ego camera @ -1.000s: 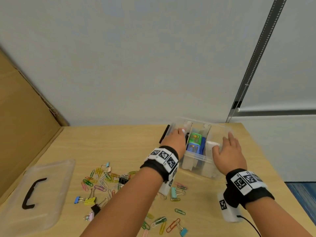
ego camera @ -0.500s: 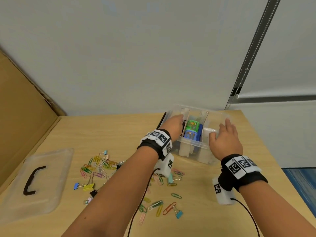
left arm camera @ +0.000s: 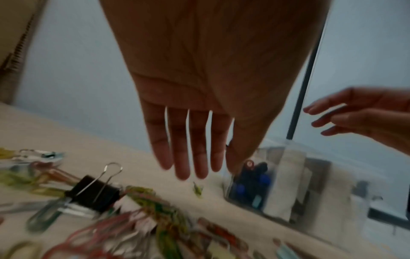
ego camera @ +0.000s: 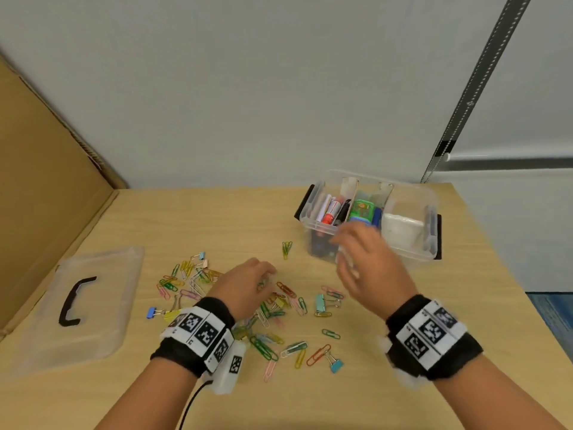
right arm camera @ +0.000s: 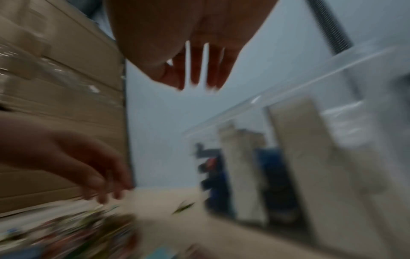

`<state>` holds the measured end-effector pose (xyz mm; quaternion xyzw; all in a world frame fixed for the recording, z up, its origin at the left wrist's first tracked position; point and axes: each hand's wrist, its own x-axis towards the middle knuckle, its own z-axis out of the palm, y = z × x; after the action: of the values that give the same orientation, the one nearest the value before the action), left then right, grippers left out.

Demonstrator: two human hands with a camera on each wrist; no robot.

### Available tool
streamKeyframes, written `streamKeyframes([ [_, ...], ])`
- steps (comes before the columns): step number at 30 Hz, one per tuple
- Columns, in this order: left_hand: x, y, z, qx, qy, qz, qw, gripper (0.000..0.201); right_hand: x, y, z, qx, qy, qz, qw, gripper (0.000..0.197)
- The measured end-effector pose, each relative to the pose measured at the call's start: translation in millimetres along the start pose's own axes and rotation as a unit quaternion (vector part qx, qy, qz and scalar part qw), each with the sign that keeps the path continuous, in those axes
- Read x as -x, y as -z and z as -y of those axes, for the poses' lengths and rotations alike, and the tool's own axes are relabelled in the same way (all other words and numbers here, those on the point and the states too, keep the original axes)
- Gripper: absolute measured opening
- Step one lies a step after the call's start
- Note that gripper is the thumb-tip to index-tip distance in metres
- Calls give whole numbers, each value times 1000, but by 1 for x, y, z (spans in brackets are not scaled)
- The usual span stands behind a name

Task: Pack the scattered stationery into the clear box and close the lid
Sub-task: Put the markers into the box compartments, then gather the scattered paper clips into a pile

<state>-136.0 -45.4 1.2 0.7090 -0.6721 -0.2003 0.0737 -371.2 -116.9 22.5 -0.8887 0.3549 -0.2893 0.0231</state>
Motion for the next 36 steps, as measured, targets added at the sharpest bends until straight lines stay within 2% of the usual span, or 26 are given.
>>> streamKeyframes([
  [2,0,-12,0,-30,19,58,998,36,12,-18,11,-34,5,123,992,20],
  [4,-2,-20,-4,-60,26,69,996,34,21,-39,7,-33,-38,246,968,26],
  [5,-3,-23,-6,-71,27,65,995,32,24,-46,5,-25,-59,287,956,31],
  [7,-4,-27,-12,-87,30,56,994,32,30,-55,2,-17,-81,327,942,40],
  [11,-7,-34,-21,-123,32,51,991,35,37,-63,3,8,-76,339,938,43],
  [16,-10,-38,-26,-125,47,38,990,35,36,-70,7,13,-69,307,949,41],
  [20,-13,-40,-26,-126,51,39,990,33,32,-64,7,-59,-131,255,956,29],
  [23,-12,-41,-23,-109,40,34,993,33,31,-60,5,-164,-200,243,935,32],
  [25,-12,-41,-19,-63,34,19,997,31,31,-58,2,-215,-231,228,921,37],
  [27,-10,-39,-13,34,38,-2,999,27,31,-54,-3,-263,-265,214,903,40],
  [29,-7,-33,-10,129,42,-22,991,22,33,-52,-9,-314,-292,200,881,30],
  [31,-3,-26,-7,200,30,-35,979,20,35,-48,-11,-331,-302,197,872,21],
  [34,6,-19,1,307,30,-36,951,15,39,-36,-3,-322,-285,239,871,17],
  [36,11,-18,10,383,54,-28,922,14,42,-29,3,-279,-263,311,870,14],
])
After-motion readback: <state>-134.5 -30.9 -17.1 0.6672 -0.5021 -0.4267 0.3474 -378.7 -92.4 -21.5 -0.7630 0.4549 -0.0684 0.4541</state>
